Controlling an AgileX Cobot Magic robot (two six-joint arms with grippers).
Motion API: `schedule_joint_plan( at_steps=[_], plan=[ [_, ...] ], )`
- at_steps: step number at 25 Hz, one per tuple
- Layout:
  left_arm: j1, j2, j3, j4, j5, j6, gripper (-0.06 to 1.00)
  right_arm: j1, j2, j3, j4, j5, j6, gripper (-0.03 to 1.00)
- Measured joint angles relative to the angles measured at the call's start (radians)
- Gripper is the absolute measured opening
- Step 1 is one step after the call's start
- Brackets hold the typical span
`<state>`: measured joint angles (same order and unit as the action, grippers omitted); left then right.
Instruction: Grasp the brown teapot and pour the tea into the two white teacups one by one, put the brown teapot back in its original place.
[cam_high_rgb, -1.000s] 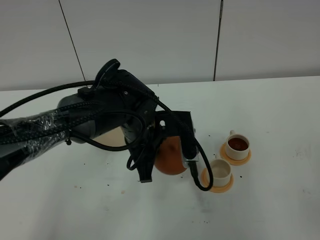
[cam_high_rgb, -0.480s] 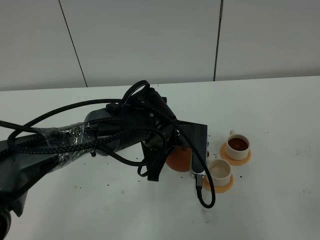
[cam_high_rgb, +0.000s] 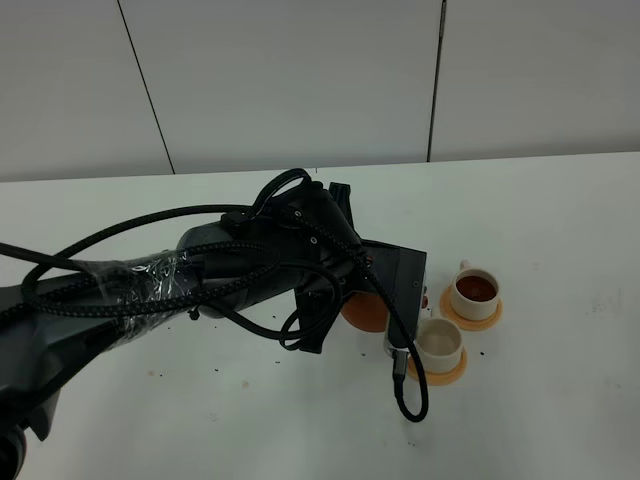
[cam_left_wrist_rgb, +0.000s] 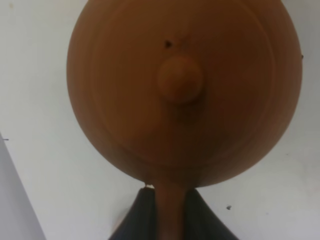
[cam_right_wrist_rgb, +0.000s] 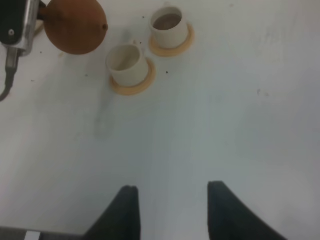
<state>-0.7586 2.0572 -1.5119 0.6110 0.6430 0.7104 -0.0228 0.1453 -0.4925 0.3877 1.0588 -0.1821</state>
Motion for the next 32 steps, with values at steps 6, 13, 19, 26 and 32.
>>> schedule_joint_plan(
  at_steps=[6,13,19,26,32],
  plan=[
    [-0.015,0.012,0.000,0.044,-0.010,0.000,0.17,0.000,0.000,0.000,0.000,0.000,0.000,0.31],
    [-0.033,0.024,0.000,0.103,-0.013,-0.004,0.17,0.000,0.000,0.000,0.000,0.000,0.000,0.31],
    [-0.050,0.036,0.000,0.154,-0.013,-0.005,0.17,0.000,0.000,0.000,0.000,0.000,0.000,0.31],
    [-0.064,0.036,0.000,0.252,-0.013,-0.020,0.17,0.000,0.000,0.000,0.000,0.000,0.000,0.31],
    [-0.064,0.036,0.000,0.281,-0.016,-0.022,0.17,0.000,0.000,0.000,0.000,0.000,0.000,0.31]
  ],
)
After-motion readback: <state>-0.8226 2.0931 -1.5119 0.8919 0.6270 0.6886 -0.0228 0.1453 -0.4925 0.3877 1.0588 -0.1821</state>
